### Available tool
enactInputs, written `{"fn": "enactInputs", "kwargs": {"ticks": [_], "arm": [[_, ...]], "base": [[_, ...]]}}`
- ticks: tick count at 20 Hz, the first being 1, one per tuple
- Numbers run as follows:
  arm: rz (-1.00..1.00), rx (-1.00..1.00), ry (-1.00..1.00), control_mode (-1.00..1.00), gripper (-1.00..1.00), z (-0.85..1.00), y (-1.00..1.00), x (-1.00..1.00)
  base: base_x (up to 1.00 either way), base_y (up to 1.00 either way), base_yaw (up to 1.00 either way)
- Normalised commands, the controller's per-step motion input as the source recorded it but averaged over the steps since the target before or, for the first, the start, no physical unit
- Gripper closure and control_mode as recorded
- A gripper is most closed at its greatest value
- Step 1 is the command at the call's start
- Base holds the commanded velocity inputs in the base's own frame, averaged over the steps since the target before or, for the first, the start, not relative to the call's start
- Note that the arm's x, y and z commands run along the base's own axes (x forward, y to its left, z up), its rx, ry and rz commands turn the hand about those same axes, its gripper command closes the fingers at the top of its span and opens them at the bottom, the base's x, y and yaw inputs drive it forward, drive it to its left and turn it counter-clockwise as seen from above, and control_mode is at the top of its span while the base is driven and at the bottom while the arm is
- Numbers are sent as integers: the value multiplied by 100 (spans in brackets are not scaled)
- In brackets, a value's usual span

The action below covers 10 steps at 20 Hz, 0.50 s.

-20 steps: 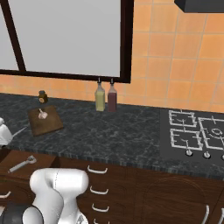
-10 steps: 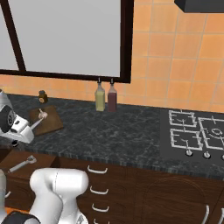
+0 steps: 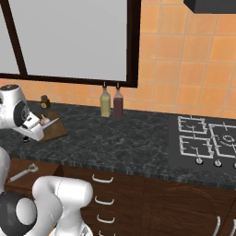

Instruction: Place the appropriate cutting tool for cutting the garlic skin on the cutting board.

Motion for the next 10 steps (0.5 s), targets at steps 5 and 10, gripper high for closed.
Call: {"fn": "enactInputs", "kwargs": {"ticks": [5,10], "arm": [[-10,0,0,-100,100,0,50,91],[-9,-7,0,-100,100,0,87,96]], "base": [[0,0,0],[0,0,0]]}}
